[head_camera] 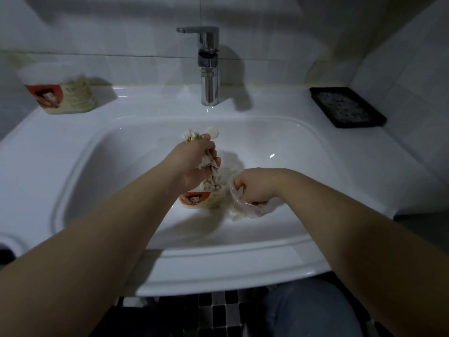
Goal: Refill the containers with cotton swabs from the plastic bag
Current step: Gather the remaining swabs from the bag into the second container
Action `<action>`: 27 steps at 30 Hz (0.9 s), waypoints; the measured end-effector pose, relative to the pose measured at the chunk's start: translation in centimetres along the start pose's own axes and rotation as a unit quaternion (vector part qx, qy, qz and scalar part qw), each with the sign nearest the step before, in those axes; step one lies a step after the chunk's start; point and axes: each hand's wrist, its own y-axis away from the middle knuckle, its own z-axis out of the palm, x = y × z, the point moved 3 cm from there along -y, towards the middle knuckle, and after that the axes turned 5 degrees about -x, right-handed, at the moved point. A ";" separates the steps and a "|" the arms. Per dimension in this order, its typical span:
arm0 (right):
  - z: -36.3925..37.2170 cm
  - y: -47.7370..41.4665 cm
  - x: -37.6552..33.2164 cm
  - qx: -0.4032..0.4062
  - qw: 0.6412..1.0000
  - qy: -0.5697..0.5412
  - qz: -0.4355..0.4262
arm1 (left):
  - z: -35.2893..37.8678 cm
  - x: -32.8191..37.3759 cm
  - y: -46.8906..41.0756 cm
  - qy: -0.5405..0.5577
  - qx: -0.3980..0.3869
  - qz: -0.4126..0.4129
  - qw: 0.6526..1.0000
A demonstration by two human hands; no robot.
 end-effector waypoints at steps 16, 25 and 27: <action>0.8 -0.7 -1.0 0.046 0.989 0.131 0.048 | -0.1 -0.3 -0.2 -0.015 0.000 -0.007 1.000; 0.4 -0.7 -0.7 0.041 0.989 0.130 0.063 | -0.3 -0.5 -0.4 -0.055 -0.039 -0.006 0.998; 0.2 -0.6 -0.7 0.029 0.991 0.117 0.060 | -0.4 -0.5 -0.5 -0.041 -0.011 -0.006 0.999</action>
